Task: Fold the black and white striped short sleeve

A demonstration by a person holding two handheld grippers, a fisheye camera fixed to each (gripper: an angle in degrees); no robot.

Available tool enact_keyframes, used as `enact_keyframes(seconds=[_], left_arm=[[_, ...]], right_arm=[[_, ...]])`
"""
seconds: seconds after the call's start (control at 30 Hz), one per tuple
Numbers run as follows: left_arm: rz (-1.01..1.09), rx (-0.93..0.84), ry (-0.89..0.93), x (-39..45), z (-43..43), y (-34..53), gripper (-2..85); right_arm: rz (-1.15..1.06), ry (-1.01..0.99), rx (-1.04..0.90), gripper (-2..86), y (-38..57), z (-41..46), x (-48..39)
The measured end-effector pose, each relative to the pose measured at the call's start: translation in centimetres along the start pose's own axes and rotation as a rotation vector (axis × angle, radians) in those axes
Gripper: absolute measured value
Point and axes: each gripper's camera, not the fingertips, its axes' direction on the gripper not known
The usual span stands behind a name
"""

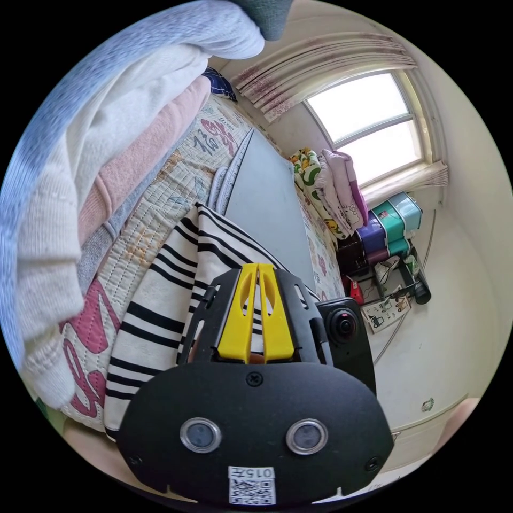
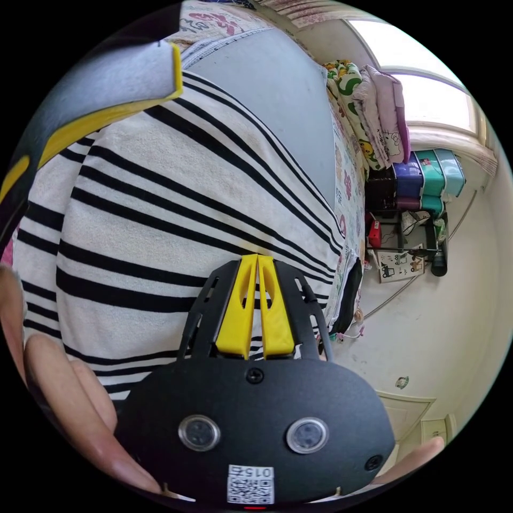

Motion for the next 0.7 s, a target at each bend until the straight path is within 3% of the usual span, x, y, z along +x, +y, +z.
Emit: enact_keyframes(seconds=[0.7], left_arm=[[-0.007, 0.003, 0.001, -1.7, -0.8, -3.4, -0.9]], right_arm=[[-0.007, 0.007, 0.002, -0.5, -5.7, -5.6, -3.4]])
